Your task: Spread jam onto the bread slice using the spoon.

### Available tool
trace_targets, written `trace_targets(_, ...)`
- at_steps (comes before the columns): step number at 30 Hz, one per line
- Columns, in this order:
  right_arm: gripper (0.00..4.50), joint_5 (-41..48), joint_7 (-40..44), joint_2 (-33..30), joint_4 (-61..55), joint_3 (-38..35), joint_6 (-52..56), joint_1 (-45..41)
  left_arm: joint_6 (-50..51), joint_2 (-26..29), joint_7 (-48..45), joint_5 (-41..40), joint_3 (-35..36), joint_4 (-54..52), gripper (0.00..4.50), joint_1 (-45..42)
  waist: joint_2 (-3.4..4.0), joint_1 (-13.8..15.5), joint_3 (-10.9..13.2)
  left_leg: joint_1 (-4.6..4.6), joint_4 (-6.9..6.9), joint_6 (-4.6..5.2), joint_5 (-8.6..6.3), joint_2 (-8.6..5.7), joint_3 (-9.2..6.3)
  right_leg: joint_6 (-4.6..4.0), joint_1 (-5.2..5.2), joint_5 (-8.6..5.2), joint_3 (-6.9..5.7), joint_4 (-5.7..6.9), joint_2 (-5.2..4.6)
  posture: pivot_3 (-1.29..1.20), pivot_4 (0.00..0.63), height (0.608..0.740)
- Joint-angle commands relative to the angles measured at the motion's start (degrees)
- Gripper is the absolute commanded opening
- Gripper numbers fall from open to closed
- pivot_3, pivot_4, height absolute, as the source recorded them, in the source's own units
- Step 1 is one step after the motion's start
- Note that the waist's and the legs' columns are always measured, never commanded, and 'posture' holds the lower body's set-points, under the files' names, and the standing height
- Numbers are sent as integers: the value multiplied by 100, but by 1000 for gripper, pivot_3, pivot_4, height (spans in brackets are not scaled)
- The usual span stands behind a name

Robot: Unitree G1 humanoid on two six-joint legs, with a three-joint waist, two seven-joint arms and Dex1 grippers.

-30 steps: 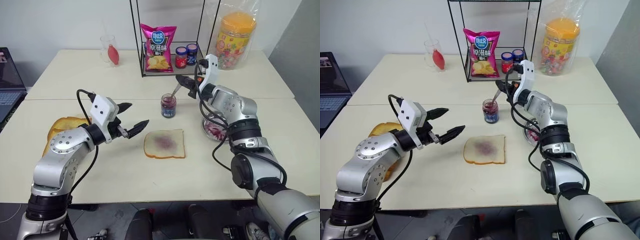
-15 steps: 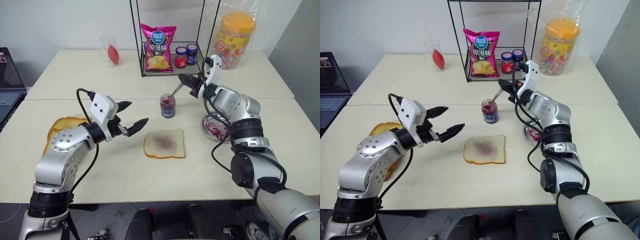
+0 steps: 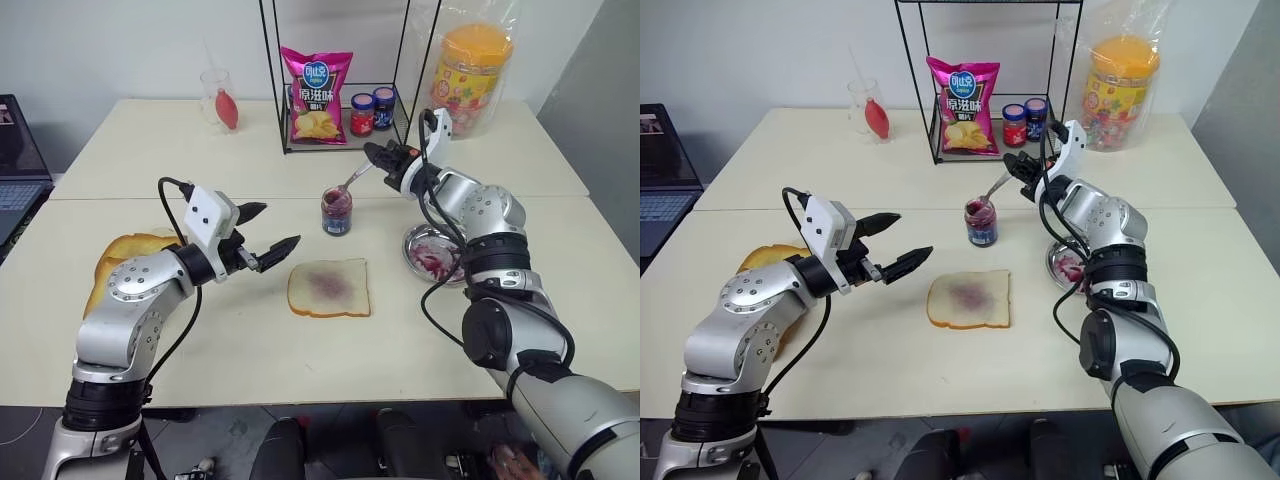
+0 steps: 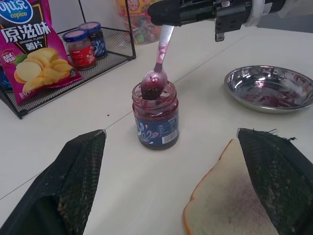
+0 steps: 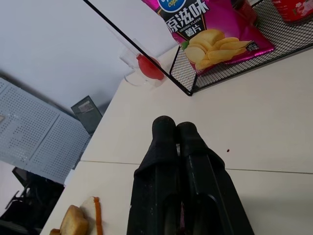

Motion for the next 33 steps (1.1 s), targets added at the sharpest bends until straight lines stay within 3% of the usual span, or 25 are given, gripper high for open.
trace_targets(1, 8, 269, -74, -72, -47, -216, 39, -216, -40, -36, -60, -122, 44, -131, 4500, -122, 0, 0, 0, 0, 0, 0, 0, 0, 0, 0, 0, 0, 0, 0, 0, 0, 150, 740)
trace_targets(33, 8, 959, -633, -8, -204, -787, 298, -1, 205, 18, -233, -384, 170, -212, 4500, -237, 0, 0, 0, -2, 0, 0, 0, 0, 0, 0, 0, 0, 0, -1, 1, 0, 150, 740)
